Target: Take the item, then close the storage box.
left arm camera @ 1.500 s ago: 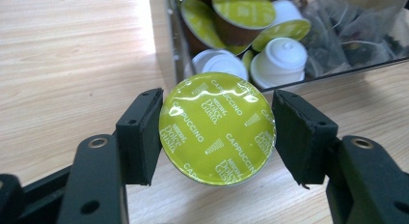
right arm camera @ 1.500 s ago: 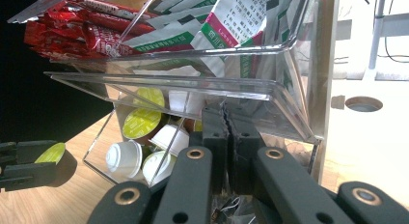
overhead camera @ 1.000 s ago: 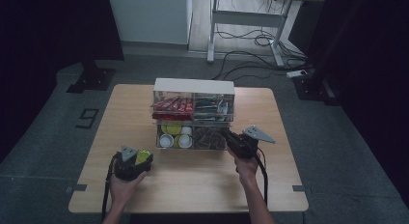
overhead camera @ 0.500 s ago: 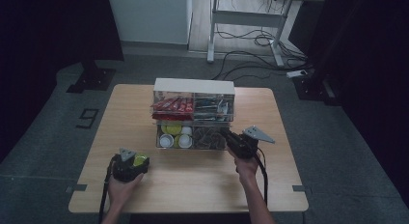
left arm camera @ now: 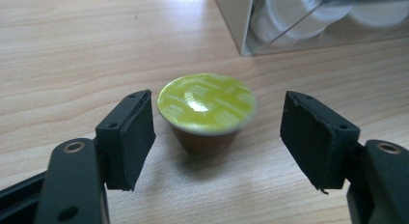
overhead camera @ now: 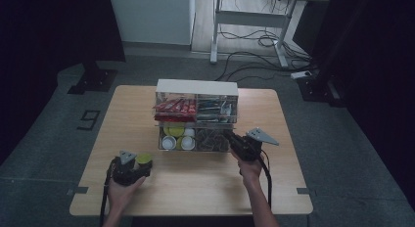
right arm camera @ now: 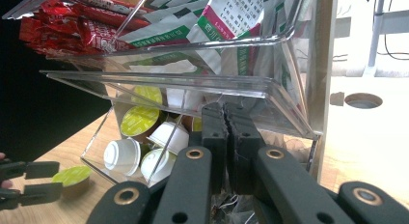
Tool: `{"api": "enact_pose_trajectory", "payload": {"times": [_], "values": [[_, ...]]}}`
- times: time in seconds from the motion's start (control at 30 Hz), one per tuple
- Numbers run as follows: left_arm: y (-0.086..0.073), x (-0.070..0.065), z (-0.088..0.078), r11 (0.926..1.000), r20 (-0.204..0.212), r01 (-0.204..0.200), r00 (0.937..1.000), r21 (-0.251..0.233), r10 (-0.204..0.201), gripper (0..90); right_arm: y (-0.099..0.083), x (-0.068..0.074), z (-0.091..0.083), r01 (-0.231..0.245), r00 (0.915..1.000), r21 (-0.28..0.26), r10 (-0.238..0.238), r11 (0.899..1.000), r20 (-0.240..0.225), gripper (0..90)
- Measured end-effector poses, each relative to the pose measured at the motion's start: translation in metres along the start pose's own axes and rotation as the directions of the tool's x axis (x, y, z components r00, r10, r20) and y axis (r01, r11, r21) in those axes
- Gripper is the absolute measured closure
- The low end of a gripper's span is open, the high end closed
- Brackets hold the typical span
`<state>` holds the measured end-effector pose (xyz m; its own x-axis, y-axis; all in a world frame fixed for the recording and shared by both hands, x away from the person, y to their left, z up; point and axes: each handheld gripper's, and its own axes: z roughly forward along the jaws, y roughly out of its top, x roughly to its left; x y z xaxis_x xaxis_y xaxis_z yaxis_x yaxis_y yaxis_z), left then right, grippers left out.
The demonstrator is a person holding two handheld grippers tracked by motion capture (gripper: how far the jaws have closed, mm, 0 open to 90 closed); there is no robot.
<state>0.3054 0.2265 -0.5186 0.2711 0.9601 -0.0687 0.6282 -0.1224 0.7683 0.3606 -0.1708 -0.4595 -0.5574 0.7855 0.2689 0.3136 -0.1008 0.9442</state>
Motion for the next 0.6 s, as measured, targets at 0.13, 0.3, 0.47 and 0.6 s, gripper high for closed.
{"api": "enact_pose_trajectory", "payload": {"times": [0.13,0.3,0.47,0.6], "values": [[0.0,0.0,-0.006,0.9997,0.007,0.006,1.0,-0.023,-0.006,27.7,0.0,0.0,0.0,0.001,1.0,0.0,-0.001,1.0,0.001,86.6],[-0.002,0.003,-0.021,0.998,0.046,0.014,0.9989,-0.062,-0.011,28.2,-0.001,0.0,0.0,0.001,1.0,0.001,-0.001,1.0,0.002,86.6],[-0.007,0.005,-0.026,0.9981,0.066,0.024,0.9976,-0.057,-0.02,28.5,-0.002,0.0,0.001,0.001,1.0,0.007,-0.001,1.0,0.002,86.2],[-0.009,0.004,-0.026,0.9982,0.069,0.025,0.9974,-0.054,-0.021,28.5,-0.002,0.001,0.001,0.002,1.0,0.009,-0.002,1.0,0.002,85.9]]}}
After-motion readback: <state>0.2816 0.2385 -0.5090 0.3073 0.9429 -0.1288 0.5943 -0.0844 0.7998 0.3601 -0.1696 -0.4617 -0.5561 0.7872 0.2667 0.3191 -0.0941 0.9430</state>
